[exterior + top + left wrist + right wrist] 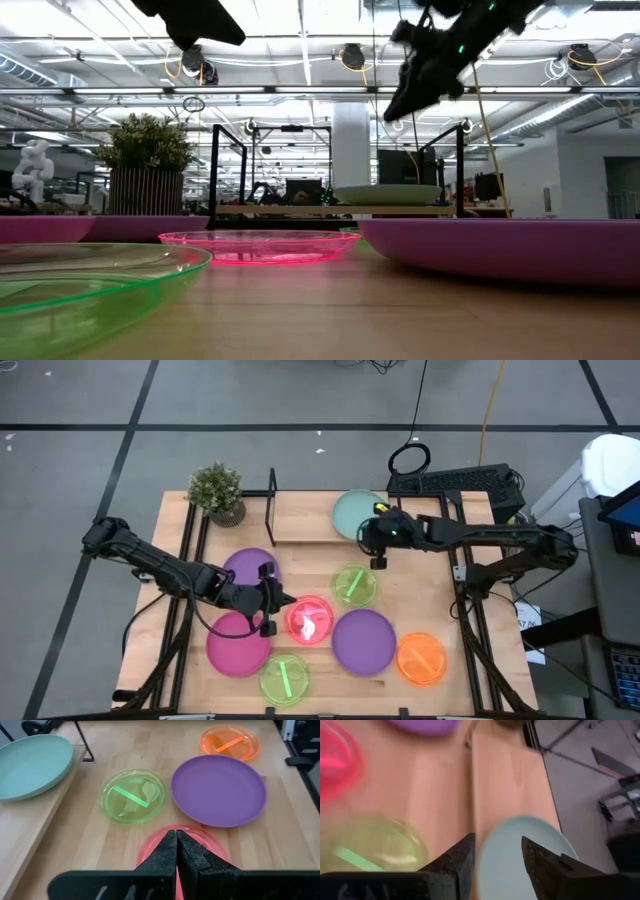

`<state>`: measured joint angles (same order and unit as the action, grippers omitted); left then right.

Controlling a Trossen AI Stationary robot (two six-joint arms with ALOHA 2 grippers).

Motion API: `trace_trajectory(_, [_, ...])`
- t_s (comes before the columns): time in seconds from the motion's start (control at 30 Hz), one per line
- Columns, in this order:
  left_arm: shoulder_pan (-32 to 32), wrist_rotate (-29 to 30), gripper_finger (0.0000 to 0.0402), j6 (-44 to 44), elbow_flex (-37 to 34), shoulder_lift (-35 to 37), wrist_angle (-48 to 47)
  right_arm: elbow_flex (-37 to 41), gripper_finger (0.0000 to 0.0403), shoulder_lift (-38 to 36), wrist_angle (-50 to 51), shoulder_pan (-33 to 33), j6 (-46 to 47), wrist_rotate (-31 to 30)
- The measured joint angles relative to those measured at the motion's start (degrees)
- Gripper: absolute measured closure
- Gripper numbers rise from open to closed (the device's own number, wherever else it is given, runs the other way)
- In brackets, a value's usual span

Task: Place and stack plates onto a shelf
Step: Put the transparent pink plate on the shelf

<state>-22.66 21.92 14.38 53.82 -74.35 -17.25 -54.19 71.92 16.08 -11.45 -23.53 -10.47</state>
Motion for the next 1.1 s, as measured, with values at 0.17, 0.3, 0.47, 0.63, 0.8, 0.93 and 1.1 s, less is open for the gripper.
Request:
trace_trajectory(0.17, [-2.5,-0.6,0.0400,-0.3,0.0,-0.1,0.1,0.0,0.0270,-5.0,2.9,7.1,7.4,0.0])
trace_trajectory(0.3, [-4.6,-1.1,0.0382,-2.0,0.0,-1.8,0.8,0.0,0.0272,-6.9,4.5,12.5,13.4,0.0])
trace_trajectory(0.47, [-6.7,-1.5,0.0330,-3.1,0.0,-6.8,0.9,0.0,0.0273,-7.1,5.3,17.9,16.0,-0.1])
trace_trajectory(0.63, [-7.9,-4.2,0.0297,-8.1,0.0,-13.0,1.2,0.0,0.0273,-7.1,5.2,21.2,16.8,-2.4])
trace_trajectory(0.8, [-7.7,-8.3,0.0289,-10.9,0.0,-17.9,1.5,0.0,0.0273,-7.1,6.3,22.4,17.9,-6.2])
trace_trajectory(0.93, [-7.8,-8.6,0.0288,-13.3,0.0,-20.3,1.5,0.0,0.0273,-7.1,8.0,22.5,18.4,-6.2])
trace_trajectory(1.1, [-6.8,-8.6,0.0288,-16.6,0.0,-21.6,0.0,0.0,0.0273,-7.1,9.0,22.5,18.6,-7.5])
